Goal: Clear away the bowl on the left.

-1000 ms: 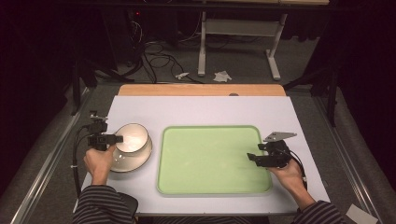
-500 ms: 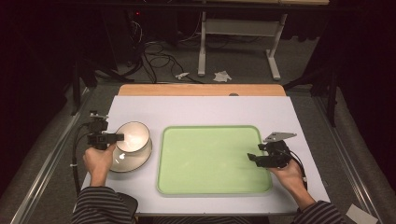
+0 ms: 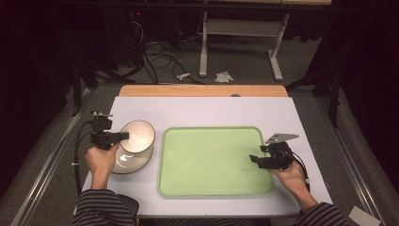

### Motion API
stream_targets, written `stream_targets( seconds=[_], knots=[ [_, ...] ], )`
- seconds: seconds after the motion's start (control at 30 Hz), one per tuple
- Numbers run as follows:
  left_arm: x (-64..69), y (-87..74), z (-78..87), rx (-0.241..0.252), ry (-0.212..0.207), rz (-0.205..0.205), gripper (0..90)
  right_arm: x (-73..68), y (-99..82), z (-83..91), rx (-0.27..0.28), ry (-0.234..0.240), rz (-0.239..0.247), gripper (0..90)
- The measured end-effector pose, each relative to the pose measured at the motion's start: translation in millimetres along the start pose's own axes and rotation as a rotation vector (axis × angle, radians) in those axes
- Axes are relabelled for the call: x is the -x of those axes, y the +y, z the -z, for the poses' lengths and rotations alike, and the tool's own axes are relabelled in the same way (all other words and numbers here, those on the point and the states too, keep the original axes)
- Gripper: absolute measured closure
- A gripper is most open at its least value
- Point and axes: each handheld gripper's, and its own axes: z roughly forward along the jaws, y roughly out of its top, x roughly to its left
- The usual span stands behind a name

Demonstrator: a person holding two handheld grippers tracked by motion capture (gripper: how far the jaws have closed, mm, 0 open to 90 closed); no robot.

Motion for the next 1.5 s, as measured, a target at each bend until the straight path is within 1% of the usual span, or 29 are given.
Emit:
stream_targets(
  seconds=[0.13,0.27,0.33,0.37,0.4,0.43,0.47,0.5,0.6,0.67,0.77,0.83,0.87,0.97,1.07,1.2,1.27,1.43,1.5],
  knots=[
    [7.2,-0.5,3.0,-0.004,-0.031,0.001,82.5,0.3,-0.1,0.0,0.002,0.001,-0.001,39.1],
    [16.3,-2.0,6.7,-0.010,-0.053,-0.022,82.5,0.5,-0.3,0.6,0.003,0.000,-0.010,39.2],
    [21.0,-2.6,7.9,-0.015,-0.068,-0.021,82.5,0.7,-0.4,0.7,0.001,-0.003,-0.009,39.2],
    [23.4,-3.3,8.7,-0.021,-0.076,-0.028,82.5,0.7,-0.5,0.8,0.001,-0.003,-0.010,39.2],
    [29.0,-5.0,9.6,-0.027,-0.090,-0.032,82.5,1.0,-0.5,0.9,0.004,-0.004,-0.006,39.2],
    [29.0,-5.0,9.6,-0.027,-0.090,-0.032,82.5,1.0,-0.5,0.9,0.004,-0.004,-0.006,39.2],
    [33.8,-6.9,9.7,-0.032,-0.099,-0.044,82.5,0.7,-0.4,0.7,0.000,-0.004,-0.009,39.2],
    [33.8,-6.9,9.7,-0.032,-0.099,-0.044,82.5,0.7,-0.4,0.7,0.000,-0.004,-0.009,39.2],
    [40.7,-10.1,9.6,-0.043,-0.111,-0.057,82.5,1.1,-0.5,0.9,0.004,-0.004,-0.004,39.2],
    [44.4,-11.9,9.8,-0.051,-0.116,-0.071,82.5,1.4,-0.6,0.9,0.003,-0.004,-0.008,39.2],
    [50.6,-14.5,10.3,-0.061,-0.137,-0.071,82.5,1.2,-0.6,1.0,0.002,-0.005,-0.009,39.2],
    [55.6,-16.7,11.1,-0.070,-0.150,-0.080,82.5,1.2,-0.6,0.7,-0.001,-0.004,-0.010,39.2],
    [55.6,-16.7,11.1,-0.070,-0.150,-0.080,82.5,1.2,-0.6,0.7,-0.001,-0.004,-0.010,39.2],
    [62.7,-20.1,11.8,-0.081,-0.161,-0.098,82.5,1.8,-0.6,0.7,0.001,-0.004,-0.005,39.2],
    [69.4,-23.6,11.7,-0.091,-0.174,-0.107,82.5,2.4,-0.8,0.9,0.003,-0.003,-0.003,39.2],
    [77.5,-28.2,11.2,-0.106,-0.189,-0.133,82.5,2.7,-0.9,0.9,0.002,-0.004,-0.008,39.2],
    [81.5,-30.1,10.4,-0.113,-0.199,-0.133,82.5,2.5,-0.9,1.1,0.002,-0.003,-0.010,39.2],
    [90.9,-36.1,8.0,-0.133,-0.216,-0.155,82.5,3.0,-1.1,1.2,0.007,-0.001,-0.011,39.2],
    [97.2,-39.1,7.1,-0.139,-0.228,-0.157,82.4,3.2,-1.1,1.1,0.003,-0.006,-0.007,39.2]
  ],
)
